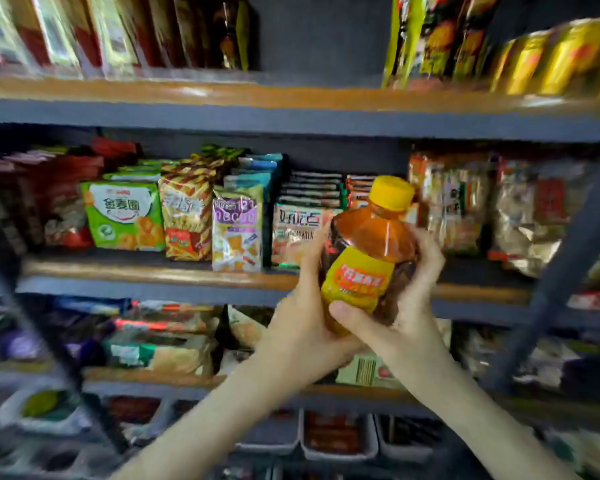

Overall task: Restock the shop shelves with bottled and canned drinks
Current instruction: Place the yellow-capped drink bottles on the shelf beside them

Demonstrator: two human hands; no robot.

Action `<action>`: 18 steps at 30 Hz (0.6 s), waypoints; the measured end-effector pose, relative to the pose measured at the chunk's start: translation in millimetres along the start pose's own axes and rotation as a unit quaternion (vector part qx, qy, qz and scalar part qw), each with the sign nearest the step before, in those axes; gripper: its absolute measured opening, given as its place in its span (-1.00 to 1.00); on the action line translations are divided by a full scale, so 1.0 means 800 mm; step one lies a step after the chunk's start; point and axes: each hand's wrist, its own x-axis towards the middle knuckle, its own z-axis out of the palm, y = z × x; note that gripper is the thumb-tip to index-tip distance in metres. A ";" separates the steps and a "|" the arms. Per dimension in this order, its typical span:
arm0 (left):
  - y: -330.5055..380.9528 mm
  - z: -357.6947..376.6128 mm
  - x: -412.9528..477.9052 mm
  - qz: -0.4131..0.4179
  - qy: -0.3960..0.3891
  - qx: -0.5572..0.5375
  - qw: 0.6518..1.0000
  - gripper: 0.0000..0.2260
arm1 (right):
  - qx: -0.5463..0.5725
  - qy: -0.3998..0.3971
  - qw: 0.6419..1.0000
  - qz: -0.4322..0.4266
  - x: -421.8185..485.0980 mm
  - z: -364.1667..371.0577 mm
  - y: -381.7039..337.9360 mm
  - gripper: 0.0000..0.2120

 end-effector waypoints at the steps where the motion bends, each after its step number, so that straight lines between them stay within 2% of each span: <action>1: -0.021 0.002 -0.022 -0.044 -0.025 0.015 0.999 -0.05 | 0.012 -0.010 0.999 0.052 -0.016 0.012 0.014 -0.27; 3: -0.058 0.003 -0.063 -0.121 -0.069 0.039 0.989 -0.14 | 0.012 -0.011 0.989 0.147 -0.041 0.033 0.039 -0.41; 6: -0.092 0.003 -0.118 -0.218 -0.107 0.061 0.968 -0.10 | 0.020 0.022 0.966 0.256 -0.073 0.068 0.073 -0.52; 11: -0.127 -0.013 -0.174 -0.255 -0.106 0.000 0.961 -0.05 | 0.041 0.020 0.945 0.323 -0.115 0.123 0.097 -0.56; 13: -0.133 -0.023 -0.180 -0.284 -0.091 -0.083 0.951 -0.08 | 0.041 -0.011 0.944 0.327 -0.121 0.134 0.101 -0.52; 15: -0.131 -0.033 -0.185 -0.334 -0.081 -0.169 0.924 -0.13 | 0.027 -0.066 0.946 0.316 -0.125 0.140 0.102 -0.55; 18: -0.133 -0.047 -0.180 -0.473 -0.063 -0.304 0.825 -0.20 | -0.043 -0.154 0.943 0.292 -0.131 0.142 0.113 -0.57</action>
